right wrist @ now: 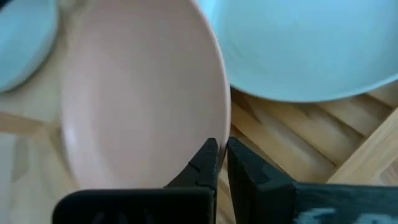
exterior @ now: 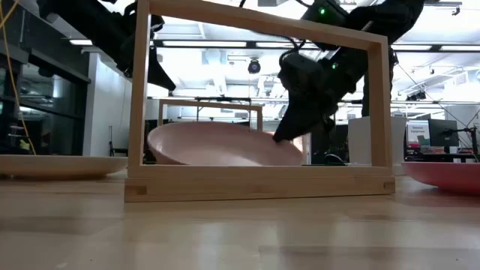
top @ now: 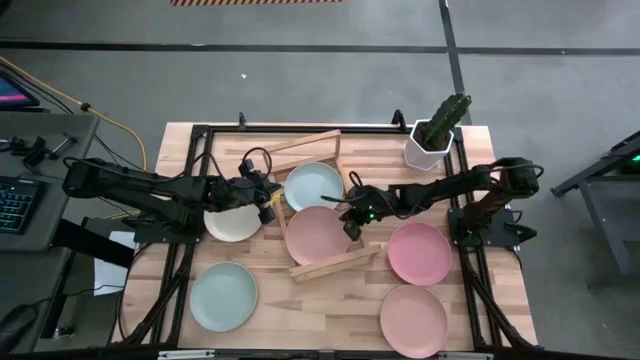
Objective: Place and stack plates onto a shelf
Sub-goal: Adjust the plates on the shelf
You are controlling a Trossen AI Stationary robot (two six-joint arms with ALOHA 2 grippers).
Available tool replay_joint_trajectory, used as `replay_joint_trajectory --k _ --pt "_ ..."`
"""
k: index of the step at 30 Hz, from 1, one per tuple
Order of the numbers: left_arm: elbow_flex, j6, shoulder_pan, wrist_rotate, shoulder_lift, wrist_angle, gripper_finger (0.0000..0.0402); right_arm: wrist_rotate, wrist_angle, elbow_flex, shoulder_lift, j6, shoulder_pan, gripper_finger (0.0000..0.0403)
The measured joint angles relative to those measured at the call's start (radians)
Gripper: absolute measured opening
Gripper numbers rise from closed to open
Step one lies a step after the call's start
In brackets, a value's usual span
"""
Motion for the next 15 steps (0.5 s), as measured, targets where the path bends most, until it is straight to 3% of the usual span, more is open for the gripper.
replay_joint_trajectory --k 9,15 --pt "0.0 0.0 0.0 0.007 0.0 0.001 0.0 -0.044 -0.147 0.0 -0.178 -0.01 -0.032 0.0001" --pt "0.0 0.0 0.0 0.007 0.0 0.01 0.0 -0.089 -0.143 0.0 -0.212 0.002 -0.055 0.0"
